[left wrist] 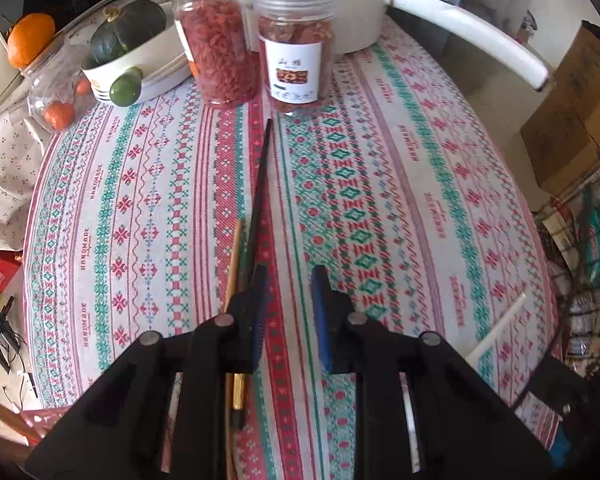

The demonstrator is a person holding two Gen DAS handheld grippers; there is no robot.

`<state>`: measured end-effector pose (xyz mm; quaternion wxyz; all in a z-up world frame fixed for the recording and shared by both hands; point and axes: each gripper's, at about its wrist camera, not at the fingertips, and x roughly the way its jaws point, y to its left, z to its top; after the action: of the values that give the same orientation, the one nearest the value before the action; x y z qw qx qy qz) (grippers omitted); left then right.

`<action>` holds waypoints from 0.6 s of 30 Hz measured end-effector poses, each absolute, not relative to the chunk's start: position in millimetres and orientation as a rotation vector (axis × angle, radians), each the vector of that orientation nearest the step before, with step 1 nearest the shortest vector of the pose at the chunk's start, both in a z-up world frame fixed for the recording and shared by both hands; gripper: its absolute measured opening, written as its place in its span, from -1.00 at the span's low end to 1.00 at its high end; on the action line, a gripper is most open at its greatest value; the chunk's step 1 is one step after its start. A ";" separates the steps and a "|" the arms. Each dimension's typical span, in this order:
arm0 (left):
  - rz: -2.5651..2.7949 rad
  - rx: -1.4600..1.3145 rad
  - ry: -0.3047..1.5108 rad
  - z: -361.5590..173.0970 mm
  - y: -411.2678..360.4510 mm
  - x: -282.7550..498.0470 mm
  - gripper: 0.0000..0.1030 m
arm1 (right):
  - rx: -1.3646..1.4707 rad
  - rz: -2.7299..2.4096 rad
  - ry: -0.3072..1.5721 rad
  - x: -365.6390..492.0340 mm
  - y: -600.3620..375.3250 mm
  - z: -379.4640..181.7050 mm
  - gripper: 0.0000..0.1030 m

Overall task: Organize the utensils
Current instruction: 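Grasp another black chopstick with the left gripper while the right holds its chopstick, then lower both black chopsticks into the pink basket and open both grippers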

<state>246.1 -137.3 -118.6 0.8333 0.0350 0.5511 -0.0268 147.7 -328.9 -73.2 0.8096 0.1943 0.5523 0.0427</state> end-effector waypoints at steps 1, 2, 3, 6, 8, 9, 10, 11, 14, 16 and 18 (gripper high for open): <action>-0.043 0.066 1.168 -123.2 -135.0 252.4 -0.63 | 0.417 0.098 1.181 148.9 -329.1 -74.1 -0.90; -0.032 0.064 1.170 -127.3 -133.5 258.3 -0.64 | 0.422 0.103 1.182 150.0 -329.4 -74.8 -0.89; -0.018 0.068 1.172 -130.6 -133.2 263.1 -0.64 | 0.424 0.108 1.185 151.1 -329.1 -75.5 -0.89; 0.008 0.087 1.180 -139.0 -133.5 273.1 -0.64 | 0.426 0.130 1.190 152.9 -326.4 -76.9 -0.89; 0.021 0.095 1.194 -143.4 -133.2 276.5 -0.67 | 0.423 0.144 1.190 154.3 -323.6 -76.8 -0.89; 0.022 0.088 1.203 -146.2 -131.3 279.4 -0.67 | 0.420 0.149 1.189 154.9 -322.6 -76.3 -0.89; 0.022 0.079 1.197 -147.0 -128.6 281.6 -0.68 | 0.417 0.152 1.188 155.3 -321.6 -76.1 -0.89; 0.021 0.074 1.198 -147.4 -127.5 282.1 -0.71 | 0.414 0.154 1.186 155.5 -320.8 -75.8 -0.89; 0.016 0.085 1.201 -149.4 -128.2 282.9 -0.85 | 0.410 0.150 1.179 155.3 -319.5 -74.4 -0.89; -0.011 0.104 1.189 -146.6 -133.1 273.3 -0.86 | 0.411 0.142 1.172 154.3 -320.2 -72.7 -0.89; -0.039 0.108 1.166 -139.8 -138.2 258.0 -0.87 | 0.410 0.128 1.151 152.3 -322.0 -68.7 -0.89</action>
<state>258.0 -138.2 -139.8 0.8333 0.0510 0.5502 -0.0184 152.3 -322.0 -68.7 0.8172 0.1926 0.5399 0.0599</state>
